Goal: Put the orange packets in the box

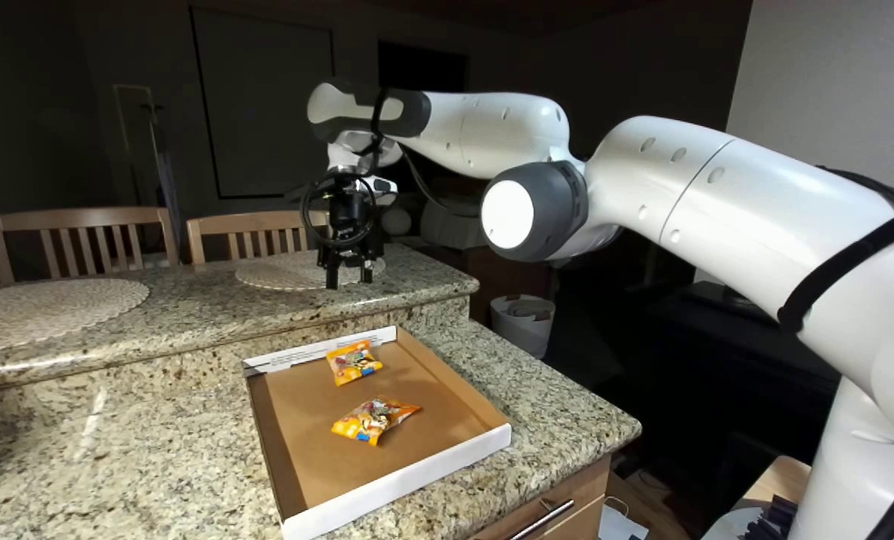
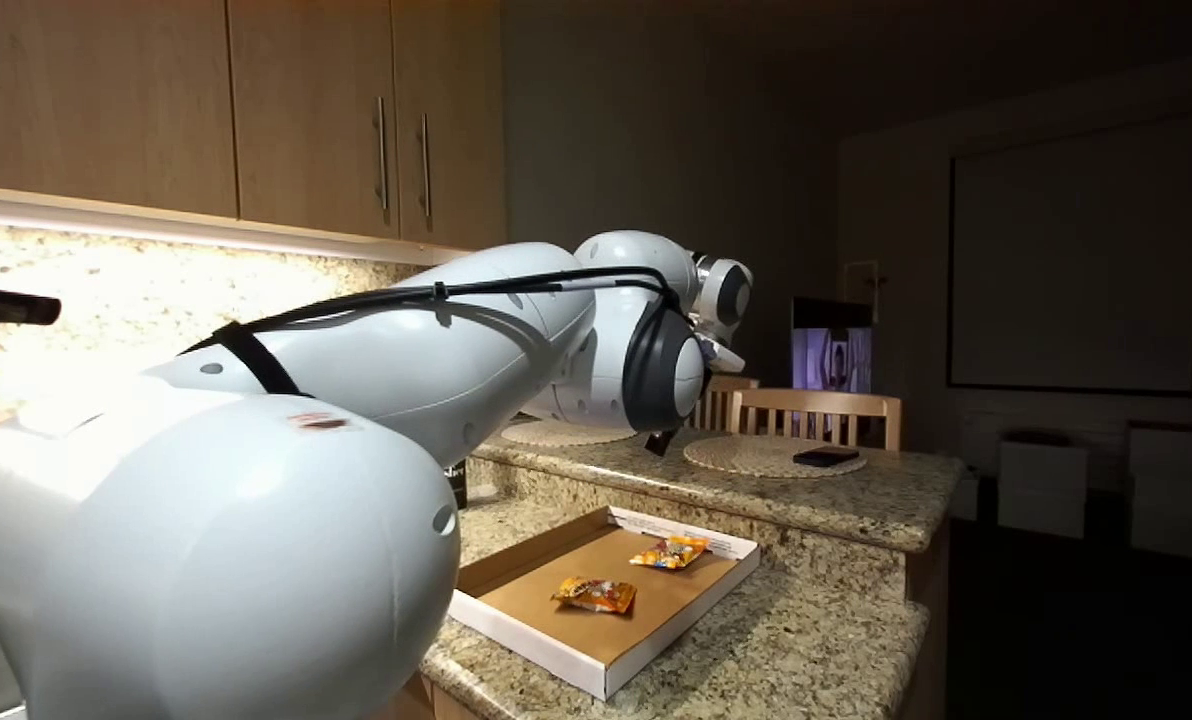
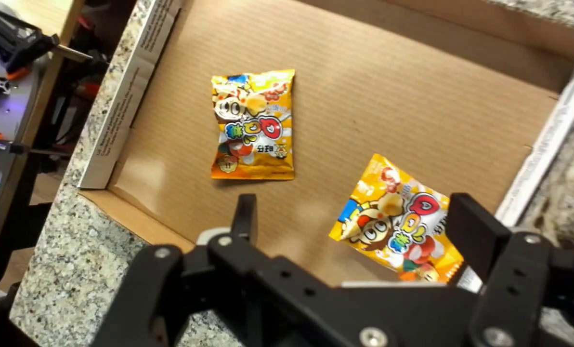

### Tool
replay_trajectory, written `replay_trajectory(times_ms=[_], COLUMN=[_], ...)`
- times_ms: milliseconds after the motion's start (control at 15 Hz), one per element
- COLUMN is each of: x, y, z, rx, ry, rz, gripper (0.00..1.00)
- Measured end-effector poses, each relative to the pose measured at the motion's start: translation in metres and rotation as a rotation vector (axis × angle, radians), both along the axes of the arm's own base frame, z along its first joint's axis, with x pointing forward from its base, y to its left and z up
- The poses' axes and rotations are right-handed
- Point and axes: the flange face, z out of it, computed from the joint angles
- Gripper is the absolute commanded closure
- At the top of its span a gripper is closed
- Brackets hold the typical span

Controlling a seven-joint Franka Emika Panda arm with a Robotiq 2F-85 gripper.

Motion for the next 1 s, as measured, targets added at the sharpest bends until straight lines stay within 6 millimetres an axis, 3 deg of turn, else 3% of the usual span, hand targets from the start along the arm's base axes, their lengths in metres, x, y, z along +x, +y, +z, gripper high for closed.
replay_trajectory(times_ms=[400, 1000], x=[0.022, 0.037], y=[-0.006, 0.019], z=[0.061, 0.108], rx=[0.028, -0.096], ry=[-0.244, -0.559], rz=[-0.083, -0.010], gripper=[0.00, 0.00])
